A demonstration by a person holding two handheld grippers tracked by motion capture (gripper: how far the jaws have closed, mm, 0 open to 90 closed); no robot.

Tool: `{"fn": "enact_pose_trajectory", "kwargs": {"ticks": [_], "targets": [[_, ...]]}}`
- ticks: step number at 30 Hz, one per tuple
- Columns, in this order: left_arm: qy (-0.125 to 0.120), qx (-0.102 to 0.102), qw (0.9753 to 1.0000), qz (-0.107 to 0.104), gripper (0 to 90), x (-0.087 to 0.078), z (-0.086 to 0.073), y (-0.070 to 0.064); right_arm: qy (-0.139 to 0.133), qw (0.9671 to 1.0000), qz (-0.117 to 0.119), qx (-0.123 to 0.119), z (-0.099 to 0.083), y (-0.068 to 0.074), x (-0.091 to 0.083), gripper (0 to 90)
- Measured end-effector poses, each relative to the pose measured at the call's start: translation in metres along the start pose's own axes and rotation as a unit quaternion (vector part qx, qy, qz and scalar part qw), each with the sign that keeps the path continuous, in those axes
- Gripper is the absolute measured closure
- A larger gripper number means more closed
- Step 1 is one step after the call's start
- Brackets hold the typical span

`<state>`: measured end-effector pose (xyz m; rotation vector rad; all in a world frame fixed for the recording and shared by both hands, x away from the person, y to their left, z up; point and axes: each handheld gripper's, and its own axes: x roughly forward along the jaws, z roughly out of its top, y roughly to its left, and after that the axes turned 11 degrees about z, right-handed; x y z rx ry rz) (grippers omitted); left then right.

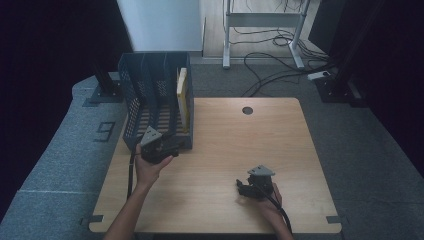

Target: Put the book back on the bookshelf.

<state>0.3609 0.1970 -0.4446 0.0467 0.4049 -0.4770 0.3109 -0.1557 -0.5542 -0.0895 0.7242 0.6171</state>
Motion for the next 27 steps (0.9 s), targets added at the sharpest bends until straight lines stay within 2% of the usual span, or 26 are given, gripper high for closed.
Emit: {"fn": "enact_pose_trajectory", "kwargs": {"ticks": [2, 9, 12, 20, 23, 24, 27], "targets": [[0.002, 0.006, 0.9999, -0.010, 33.8, -0.009, -0.008, -0.004, 0.000, 1.0000, 0.000, -0.001, 0.000, 0.000, 0.000, 22.9], [0.014, 0.010, 0.9995, -0.028, 33.8, -0.023, -0.026, -0.009, 0.000, 1.0000, 0.000, -0.001, 0.000, 0.000, 0.000, 22.9], [0.021, 0.011, 0.9993, -0.028, 33.7, -0.027, -0.036, -0.010, 0.000, 1.0000, 0.000, -0.001, 0.000, 0.000, 0.000, 22.9], [0.040, -0.012, 0.9982, -0.042, 33.9, -0.033, -0.064, -0.012, 0.000, 1.0000, 0.000, 0.000, 0.000, 0.000, 0.000, 22.9], [0.050, -0.007, 0.9979, -0.041, 33.9, -0.036, -0.077, -0.014, 0.000, 1.0000, 0.000, -0.001, 0.000, 0.000, 0.000, 22.9], [0.050, -0.007, 0.9979, -0.041, 33.9, -0.036, -0.077, -0.014, 0.000, 1.0000, 0.000, -0.001, 0.000, 0.000, 0.000, 22.9], [0.055, -0.014, 0.9973, -0.046, 33.9, -0.036, -0.082, -0.012, 0.000, 1.0000, 0.000, 0.000, 0.000, 0.000, 0.000, 22.9]]}}
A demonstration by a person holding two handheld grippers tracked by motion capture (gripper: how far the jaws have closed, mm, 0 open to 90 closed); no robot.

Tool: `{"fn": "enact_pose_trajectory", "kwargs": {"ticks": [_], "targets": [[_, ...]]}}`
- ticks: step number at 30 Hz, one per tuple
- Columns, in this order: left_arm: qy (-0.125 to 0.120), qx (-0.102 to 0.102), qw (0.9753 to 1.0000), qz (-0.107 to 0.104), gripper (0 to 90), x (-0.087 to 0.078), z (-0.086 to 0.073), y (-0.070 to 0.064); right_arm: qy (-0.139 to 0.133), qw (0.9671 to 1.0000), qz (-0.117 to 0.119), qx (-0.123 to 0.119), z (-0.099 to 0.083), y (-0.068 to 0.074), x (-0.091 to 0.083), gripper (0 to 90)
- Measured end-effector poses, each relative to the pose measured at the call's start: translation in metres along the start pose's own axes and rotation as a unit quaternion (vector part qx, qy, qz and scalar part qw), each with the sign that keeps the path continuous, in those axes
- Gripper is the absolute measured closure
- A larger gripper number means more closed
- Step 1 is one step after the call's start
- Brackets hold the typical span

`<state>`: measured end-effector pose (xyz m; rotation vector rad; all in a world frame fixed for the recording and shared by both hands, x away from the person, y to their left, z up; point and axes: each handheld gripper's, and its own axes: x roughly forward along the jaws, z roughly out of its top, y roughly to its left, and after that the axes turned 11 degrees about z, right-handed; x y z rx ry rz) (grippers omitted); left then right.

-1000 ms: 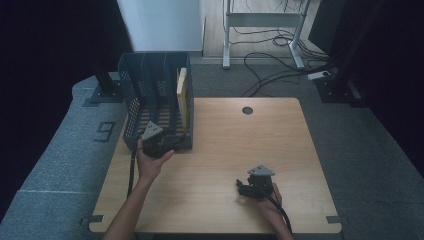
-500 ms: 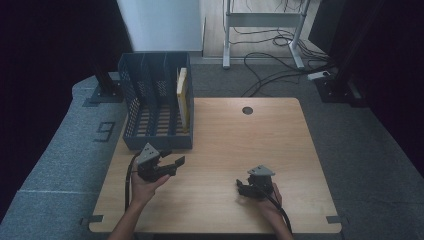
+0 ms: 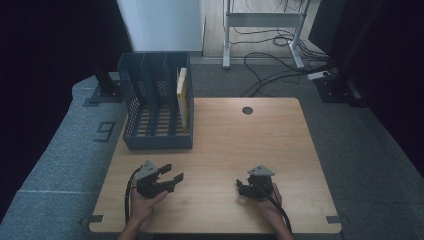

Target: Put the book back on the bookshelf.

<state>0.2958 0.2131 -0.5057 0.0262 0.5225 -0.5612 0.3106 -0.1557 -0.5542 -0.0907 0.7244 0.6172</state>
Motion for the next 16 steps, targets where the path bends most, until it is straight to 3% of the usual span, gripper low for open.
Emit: {"fn": "enact_pose_trajectory", "kwargs": {"ticks": [13, 16], "targets": [[-0.009, -0.007, 0.9999, 0.004, 34.1, -0.0068, -0.0010, 0.0073, 0.000, 1.0000, -0.001, 0.001, 0.0000, -0.0001, 0.0001, 22.7], [-0.007, 0.003, 0.9999, 0.011, 34.1, -0.0081, -0.0007, 0.0057, 0.000, 1.0000, -0.001, 0.000, 0.0000, -0.0001, 0.0001, 22.7]]}}
